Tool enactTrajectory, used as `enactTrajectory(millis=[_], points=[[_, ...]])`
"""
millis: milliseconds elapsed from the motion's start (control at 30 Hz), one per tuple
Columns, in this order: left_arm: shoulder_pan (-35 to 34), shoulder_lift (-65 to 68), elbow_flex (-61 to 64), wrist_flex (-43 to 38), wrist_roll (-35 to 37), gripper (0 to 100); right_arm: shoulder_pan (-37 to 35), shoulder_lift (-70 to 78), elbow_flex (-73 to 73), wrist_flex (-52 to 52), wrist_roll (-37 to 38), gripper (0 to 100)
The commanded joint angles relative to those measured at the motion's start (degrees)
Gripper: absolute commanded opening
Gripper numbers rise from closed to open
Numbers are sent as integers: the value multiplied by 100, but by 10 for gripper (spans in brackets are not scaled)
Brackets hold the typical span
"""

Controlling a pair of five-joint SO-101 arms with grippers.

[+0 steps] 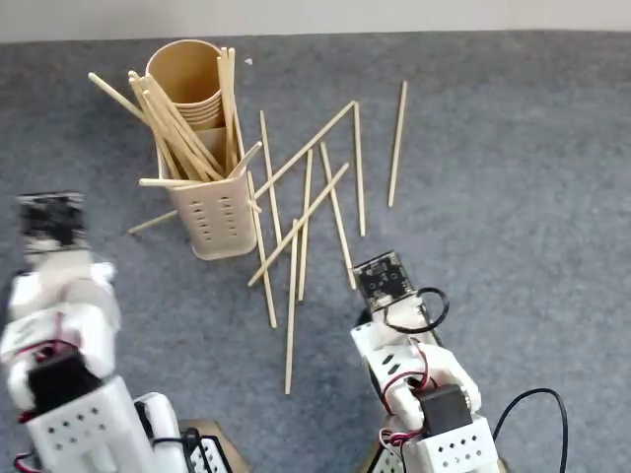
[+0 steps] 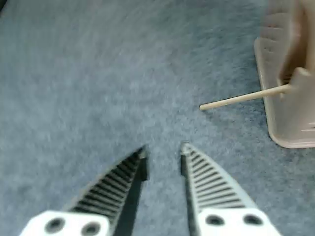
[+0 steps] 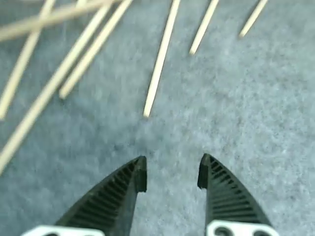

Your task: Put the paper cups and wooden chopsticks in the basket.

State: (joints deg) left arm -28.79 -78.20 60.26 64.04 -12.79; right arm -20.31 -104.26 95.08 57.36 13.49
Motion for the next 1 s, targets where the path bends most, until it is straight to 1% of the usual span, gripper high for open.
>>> enactTrajectory(millis=[0, 67, 100, 167, 267, 333, 467, 533, 600, 667, 800, 967], points=[[1024, -954, 101, -149, 123, 140, 189, -66, 936, -198, 62, 181], [1385, -1508, 127, -114, 149, 138, 365, -31, 936, -189, 62, 181], [1455, -1736, 171, -114, 149, 137, 523, -31, 936, -189, 62, 181], [1473, -2176, 453, -149, 149, 137, 813, -31, 936, -180, 70, 181], [1499, -2615, 866, -158, 149, 137, 963, -31, 945, -163, 70, 181], [1525, -2642, 927, -158, 167, 137, 963, -31, 945, -163, 70, 181], [1842, -2589, 980, -158, 149, 140, 971, -66, 945, -163, 62, 181], [1824, -2536, 1147, -26, 141, 140, 971, -66, 945, -163, 62, 181], [1675, -2466, 1288, 141, 141, 140, 980, -57, 945, -145, 62, 180], [1437, -2369, 1376, 299, 141, 140, 989, -48, 892, 101, 132, 180], [743, -2035, 1393, 334, 141, 140, 989, -57, 224, 848, 923, 180], [-127, -1297, 1262, 158, 167, 140, 1182, -31, -295, 637, 1037, 180]])
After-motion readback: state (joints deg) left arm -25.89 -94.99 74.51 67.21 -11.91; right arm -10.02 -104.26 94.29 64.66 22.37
